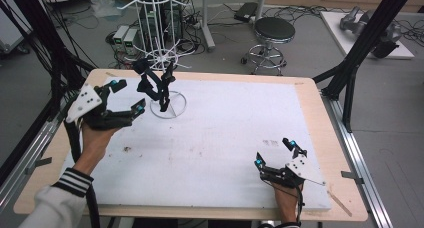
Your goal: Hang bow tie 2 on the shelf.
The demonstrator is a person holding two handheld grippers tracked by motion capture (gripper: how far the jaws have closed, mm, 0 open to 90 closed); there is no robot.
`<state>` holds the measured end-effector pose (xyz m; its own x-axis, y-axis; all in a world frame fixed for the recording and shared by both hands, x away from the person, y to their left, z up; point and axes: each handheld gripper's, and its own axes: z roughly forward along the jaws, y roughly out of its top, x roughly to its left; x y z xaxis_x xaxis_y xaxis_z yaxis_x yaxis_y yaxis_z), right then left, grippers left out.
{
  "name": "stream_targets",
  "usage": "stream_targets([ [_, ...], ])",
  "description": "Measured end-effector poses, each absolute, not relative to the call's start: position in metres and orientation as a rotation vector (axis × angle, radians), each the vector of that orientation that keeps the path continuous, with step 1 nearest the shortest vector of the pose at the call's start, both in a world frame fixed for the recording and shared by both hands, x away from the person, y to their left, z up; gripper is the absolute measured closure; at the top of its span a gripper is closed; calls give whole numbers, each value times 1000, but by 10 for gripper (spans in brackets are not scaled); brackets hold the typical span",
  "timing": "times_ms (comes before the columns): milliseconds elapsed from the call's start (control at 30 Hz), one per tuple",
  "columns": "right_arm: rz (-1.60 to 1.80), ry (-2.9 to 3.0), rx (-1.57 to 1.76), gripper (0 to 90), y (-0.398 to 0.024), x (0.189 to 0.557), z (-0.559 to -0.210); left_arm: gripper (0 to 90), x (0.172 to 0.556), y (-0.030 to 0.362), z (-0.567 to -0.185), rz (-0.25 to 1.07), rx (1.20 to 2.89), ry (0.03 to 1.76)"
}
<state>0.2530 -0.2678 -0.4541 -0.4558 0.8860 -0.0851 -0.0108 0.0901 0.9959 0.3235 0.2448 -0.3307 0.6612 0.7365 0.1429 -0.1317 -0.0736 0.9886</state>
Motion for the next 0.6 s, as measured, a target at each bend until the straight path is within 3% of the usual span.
stream_targets([
  [233,1471,1591,901,7,-268,254,-454,160,300,272,-381,756,1497,599],
  [600,1465,1589,915,7,-268,254,-454,160,279,304,-431,728,1462,711],
])
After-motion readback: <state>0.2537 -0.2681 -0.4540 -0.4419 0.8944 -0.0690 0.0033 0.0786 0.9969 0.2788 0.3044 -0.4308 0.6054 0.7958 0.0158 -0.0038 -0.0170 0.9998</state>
